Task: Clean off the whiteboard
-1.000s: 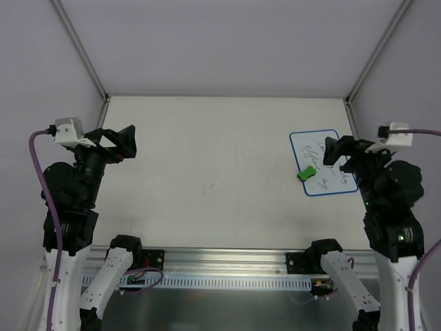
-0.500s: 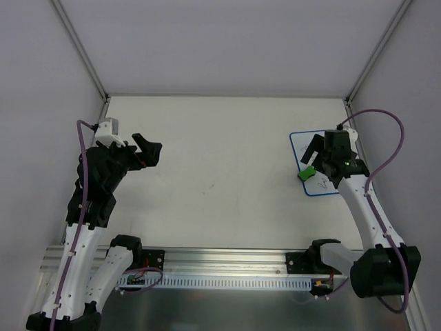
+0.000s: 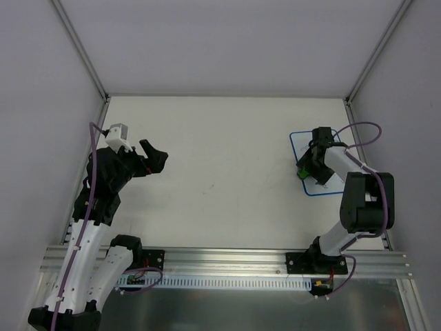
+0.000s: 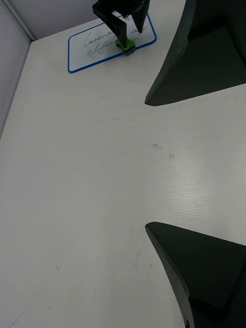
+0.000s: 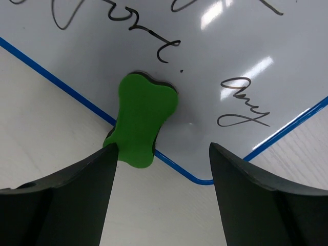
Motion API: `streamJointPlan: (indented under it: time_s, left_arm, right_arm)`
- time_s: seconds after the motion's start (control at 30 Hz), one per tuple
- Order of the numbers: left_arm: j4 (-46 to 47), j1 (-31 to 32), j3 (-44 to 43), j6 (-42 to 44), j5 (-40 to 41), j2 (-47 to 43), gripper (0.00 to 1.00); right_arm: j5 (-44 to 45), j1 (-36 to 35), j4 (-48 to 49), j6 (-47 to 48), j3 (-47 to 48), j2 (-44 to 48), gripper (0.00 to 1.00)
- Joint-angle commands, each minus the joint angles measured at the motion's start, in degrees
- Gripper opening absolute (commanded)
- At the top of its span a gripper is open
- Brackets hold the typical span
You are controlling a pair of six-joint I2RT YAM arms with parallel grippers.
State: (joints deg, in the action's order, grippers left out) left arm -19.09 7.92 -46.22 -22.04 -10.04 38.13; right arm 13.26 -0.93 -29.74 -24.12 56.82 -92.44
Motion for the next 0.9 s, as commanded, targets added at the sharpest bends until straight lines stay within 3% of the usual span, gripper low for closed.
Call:
streamJointPlan:
  time_s: [0.0, 0.17, 0.33, 0.6, 0.73, 0.87]
  left_arm:
    - [0.72, 0.51, -0.1, -1.69, -2.44, -0.25, 0.99]
    - [0.55, 0.51, 0.16, -1.6, -2.44, -0.07, 0.99]
    - [0.28, 0.51, 0.16, -1.77, -2.53, 0.19, 0.99]
    - [0.2, 0.51, 0.07, -2.13, -2.79, 0.45, 0.99]
    - [0.11, 0.51, 0.25, -2.21, -2.79, 0.98, 0.99]
    - [-0.07, 0.51, 0.42, -2.22, -3.14, 1.6, 0.99]
  right_arm:
    - [0.72, 0.23, 3.1, -2.51, 2.6, 0.25, 0.75]
    - [0.02, 0.23, 4.6, -3.3, 3.47, -1.86, 0.75]
    - [-1.57, 0.23, 6.18, -4.18, 4.0, -4.84, 0.68]
    - [-1.3, -1.7, 6.09, -1.03, 5.23, -4.68, 0.33]
    - [-2.79, -9.77, 5.92, 3.81, 7.78, -4.59, 0.29]
    - [-5.34, -23.11, 5.92, 6.62, 13.66, -8.27, 0.26]
